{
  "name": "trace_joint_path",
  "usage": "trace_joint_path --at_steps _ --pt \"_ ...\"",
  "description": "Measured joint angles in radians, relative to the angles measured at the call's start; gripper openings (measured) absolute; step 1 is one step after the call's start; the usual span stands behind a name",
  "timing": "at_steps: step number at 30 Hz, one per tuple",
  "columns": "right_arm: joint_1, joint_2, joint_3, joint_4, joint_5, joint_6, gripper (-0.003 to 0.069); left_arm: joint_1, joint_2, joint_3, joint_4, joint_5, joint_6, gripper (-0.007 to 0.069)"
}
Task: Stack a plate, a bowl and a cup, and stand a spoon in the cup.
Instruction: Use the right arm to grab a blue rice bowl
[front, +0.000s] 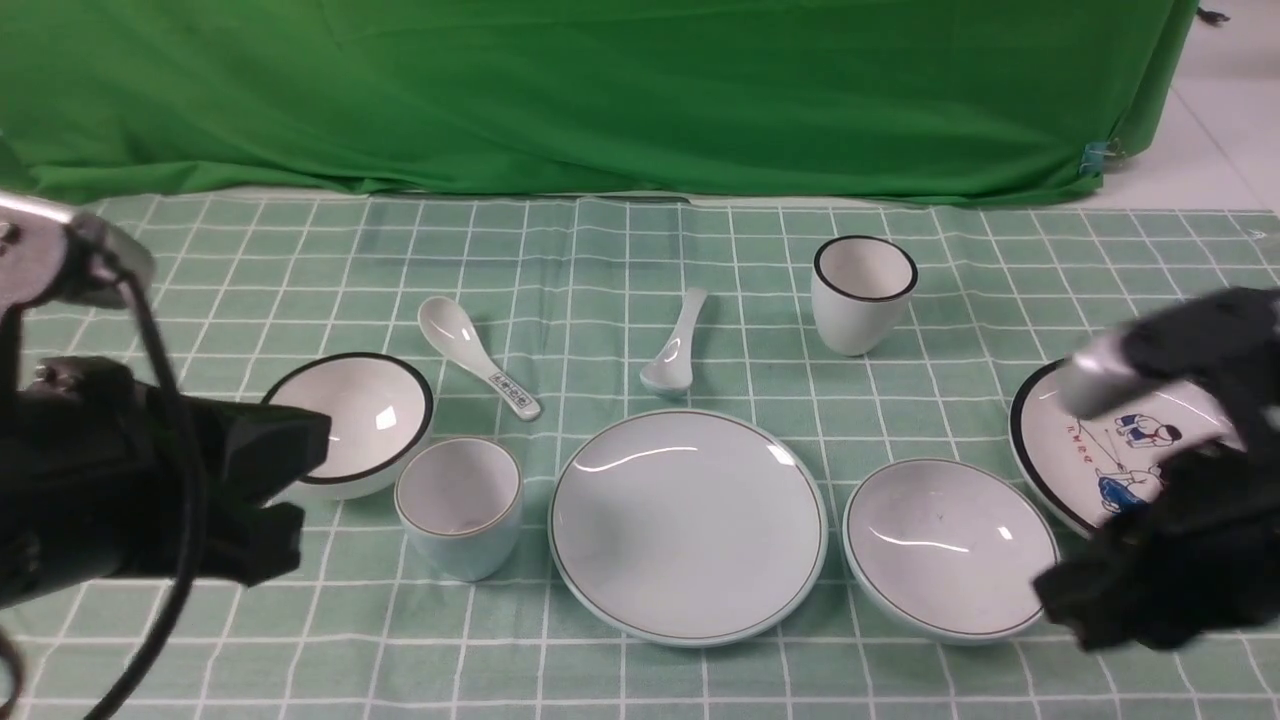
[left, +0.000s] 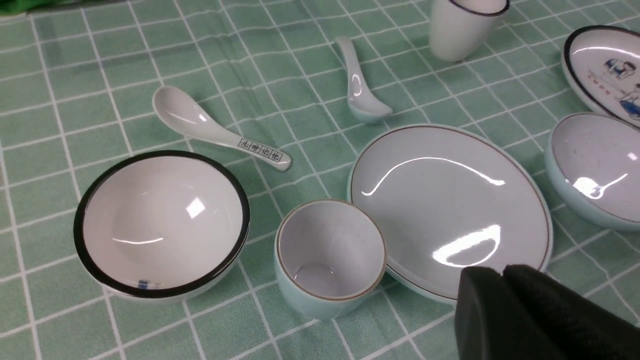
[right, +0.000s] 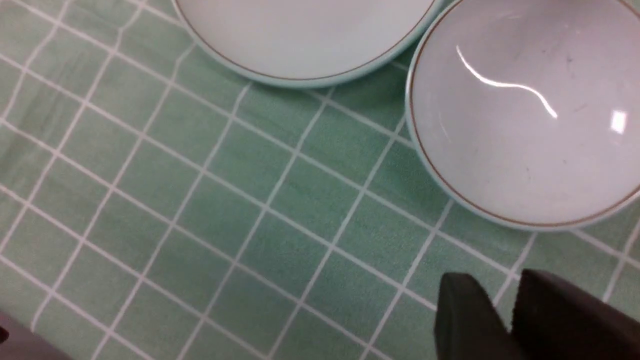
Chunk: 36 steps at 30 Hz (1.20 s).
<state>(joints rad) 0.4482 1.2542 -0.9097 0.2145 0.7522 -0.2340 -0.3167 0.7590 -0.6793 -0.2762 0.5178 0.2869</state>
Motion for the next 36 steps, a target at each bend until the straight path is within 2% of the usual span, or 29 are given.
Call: trace_joint_path --at_steps 6,7,11,17,24,28,32,36 --pt "0.051 0.188 -0.101 -0.05 -0.001 -0.021 0.0301 0.0 -0.111 0.0 0.0 0.053 0.006 0.0017" --pt "0.068 0.249 -0.125 -0.059 0.001 -0.024 0.034 0.0 -0.137 0.0 0.0 0.067 0.006 0.0017" --pt "0.111 0.355 -0.162 -0.1 -0.021 -0.034 0.0413 0.0 -0.183 0.0 0.0 0.085 0.007 0.0017" --pt "0.12 0.442 -0.172 -0.174 -0.065 -0.039 0.0437 0.0 -0.187 -0.001 0.0 0.09 0.01 0.0017" --pt "0.12 0.518 -0.172 -0.182 -0.112 -0.039 0.0437 0.0 -0.187 -0.001 0.0 0.095 0.01 0.0017" --pt "0.12 0.546 -0.172 -0.198 -0.132 -0.042 0.0407 0.0 -0.187 -0.001 0.0 0.095 0.011 0.0017" --pt "0.121 0.563 -0.172 -0.215 -0.134 -0.045 0.0287 0.0 -0.187 -0.001 0.0 0.11 0.011 0.0017" --pt "0.124 0.552 -0.179 -0.215 -0.124 -0.047 0.0217 0.0 -0.187 -0.001 0.0 0.113 0.011 0.0017"
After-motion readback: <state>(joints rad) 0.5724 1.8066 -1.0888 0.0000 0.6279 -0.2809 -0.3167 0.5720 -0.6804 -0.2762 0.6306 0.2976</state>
